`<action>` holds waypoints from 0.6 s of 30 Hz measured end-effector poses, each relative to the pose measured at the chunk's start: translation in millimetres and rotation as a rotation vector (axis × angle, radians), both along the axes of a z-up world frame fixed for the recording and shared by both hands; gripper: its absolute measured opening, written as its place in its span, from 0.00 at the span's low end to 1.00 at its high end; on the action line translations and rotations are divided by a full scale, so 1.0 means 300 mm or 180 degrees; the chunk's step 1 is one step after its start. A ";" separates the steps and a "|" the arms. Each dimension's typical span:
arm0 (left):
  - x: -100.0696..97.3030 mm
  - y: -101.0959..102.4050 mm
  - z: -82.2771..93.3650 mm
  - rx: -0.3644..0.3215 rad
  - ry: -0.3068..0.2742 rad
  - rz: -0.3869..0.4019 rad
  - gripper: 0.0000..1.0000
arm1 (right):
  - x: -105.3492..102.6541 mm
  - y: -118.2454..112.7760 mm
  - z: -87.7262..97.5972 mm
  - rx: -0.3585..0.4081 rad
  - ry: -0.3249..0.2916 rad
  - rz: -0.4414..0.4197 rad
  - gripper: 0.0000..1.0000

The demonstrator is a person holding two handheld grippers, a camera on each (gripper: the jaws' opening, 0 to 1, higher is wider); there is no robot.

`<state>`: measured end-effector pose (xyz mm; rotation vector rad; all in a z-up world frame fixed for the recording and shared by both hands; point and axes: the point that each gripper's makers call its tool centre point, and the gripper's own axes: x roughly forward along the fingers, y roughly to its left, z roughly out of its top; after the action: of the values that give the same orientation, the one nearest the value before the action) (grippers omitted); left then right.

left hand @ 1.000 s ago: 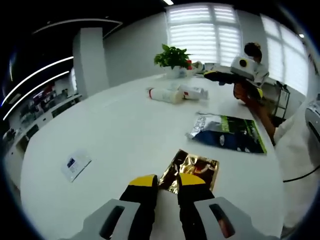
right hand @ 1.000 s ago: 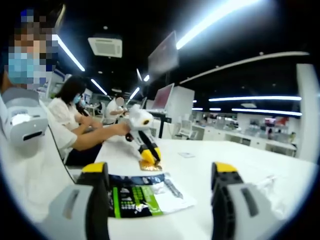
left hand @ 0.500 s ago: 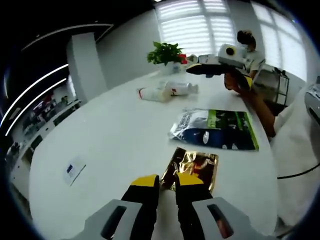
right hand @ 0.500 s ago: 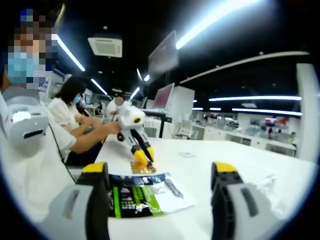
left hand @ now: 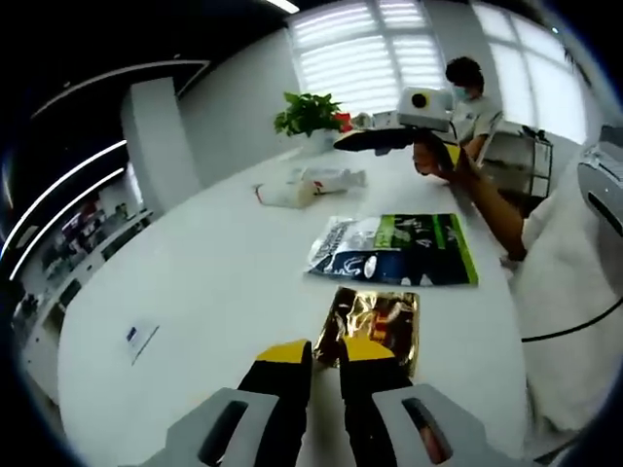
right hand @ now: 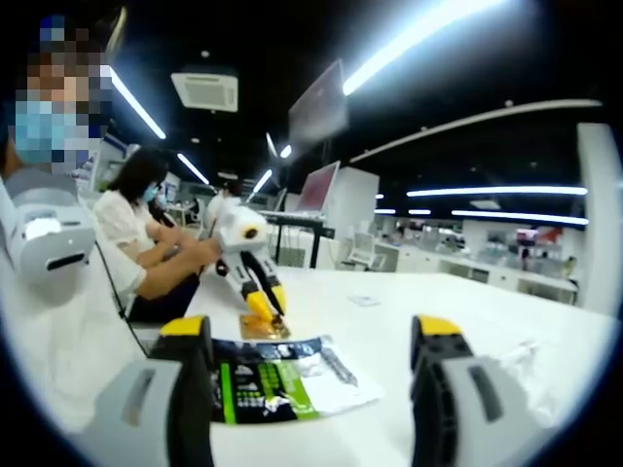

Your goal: Arrange the skincare products in the storage area until every visible bottle or jar stands upright without overlapping.

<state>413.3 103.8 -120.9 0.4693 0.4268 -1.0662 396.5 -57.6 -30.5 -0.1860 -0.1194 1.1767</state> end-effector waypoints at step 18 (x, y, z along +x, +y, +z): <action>-0.057 -0.038 -0.001 -0.0127 -0.0057 -0.0259 0.11 | 0.005 0.000 -0.015 -0.0107 -0.0034 -0.0040 0.84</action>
<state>396.2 92.5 -121.2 0.4637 0.3725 -1.1463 397.9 -57.7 -34.9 -0.2223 -0.1076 1.1660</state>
